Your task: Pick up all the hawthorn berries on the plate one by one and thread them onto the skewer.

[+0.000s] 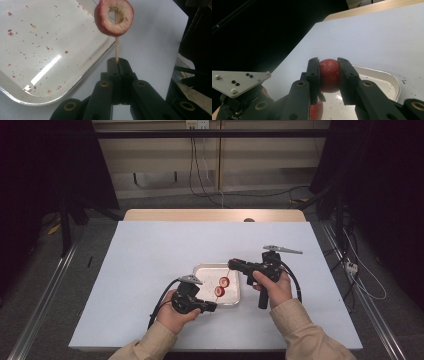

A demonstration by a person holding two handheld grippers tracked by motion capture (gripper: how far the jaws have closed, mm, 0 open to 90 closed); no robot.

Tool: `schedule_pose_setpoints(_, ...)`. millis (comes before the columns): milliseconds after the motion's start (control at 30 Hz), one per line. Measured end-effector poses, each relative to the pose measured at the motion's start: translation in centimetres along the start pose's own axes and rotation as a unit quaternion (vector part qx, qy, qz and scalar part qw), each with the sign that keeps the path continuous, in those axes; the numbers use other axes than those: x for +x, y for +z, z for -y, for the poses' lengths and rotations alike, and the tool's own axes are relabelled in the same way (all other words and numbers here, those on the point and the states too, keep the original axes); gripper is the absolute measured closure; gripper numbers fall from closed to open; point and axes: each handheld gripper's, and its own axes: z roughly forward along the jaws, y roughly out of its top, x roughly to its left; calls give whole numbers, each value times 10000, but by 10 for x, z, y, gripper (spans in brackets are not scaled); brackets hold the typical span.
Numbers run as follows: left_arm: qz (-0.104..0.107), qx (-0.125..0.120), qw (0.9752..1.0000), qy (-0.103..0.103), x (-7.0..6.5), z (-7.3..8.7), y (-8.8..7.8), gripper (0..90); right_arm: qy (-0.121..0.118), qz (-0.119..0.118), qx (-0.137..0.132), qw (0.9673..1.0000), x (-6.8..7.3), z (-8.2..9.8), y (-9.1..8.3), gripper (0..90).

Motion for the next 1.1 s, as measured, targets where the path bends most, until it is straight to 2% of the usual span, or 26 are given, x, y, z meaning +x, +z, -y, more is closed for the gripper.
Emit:
schedule_pose_setpoints(200, -82, 25, 10000, 22, 1, 0, 1, 899, 5, -75, 40, 10000, 1, -2, 0, 732)
schedule_pose_setpoints(300, -177, -4, 9998, 31, 1, -1, 0, 899, -26, 6, 50, 10000, 3, -2, 0, 733)
schedule_pose_setpoints(400, -226, -29, 9997, -4, 3, -1, -2, 899, -7, -12, 55, 10000, 2, -3, -1, 733)
schedule_pose_setpoints(600, -283, 6, 9996, 19, 3, -2, -3, 899, -32, -19, 110, 9999, 0, -3, -2, 733)
schedule_pose_setpoints(667, -273, -55, 9996, 6, 4, -3, -5, 899, -35, -28, 131, 9999, 0, -3, -2, 734)
schedule_pose_setpoints(700, -327, -57, 9994, 23, 3, -4, -7, 899, -40, -77, 226, 9997, 0, -3, -2, 734)
schedule_pose_setpoints(733, -354, -56, 9993, 85, 2, -5, -7, 900, -32, -64, 212, 9998, 0, -2, -1, 734)
schedule_pose_setpoints(900, -339, 29, 9993, 154, 0, -5, -6, 900, 30, -123, 185, 9997, -1, -3, 2, 735)
schedule_pose_setpoints(967, -407, 19, 9991, 153, 1, -6, -7, 900, 75, -231, 282, 9993, 0, -2, 3, 735)
schedule_pose_setpoints(1033, -397, 102, 9990, 153, 1, -7, -6, 900, 15, -207, 311, 9993, 3, 1, 5, 735)
schedule_pose_setpoints(1067, -539, 120, 9983, 161, 0, -7, -6, 900, 33, -199, 297, 9994, 3, 2, 5, 736)
schedule_pose_setpoints(1100, -421, 127, 9989, 137, 1, -7, -6, 900, 85, -204, 292, 9993, 3, 2, 6, 736)
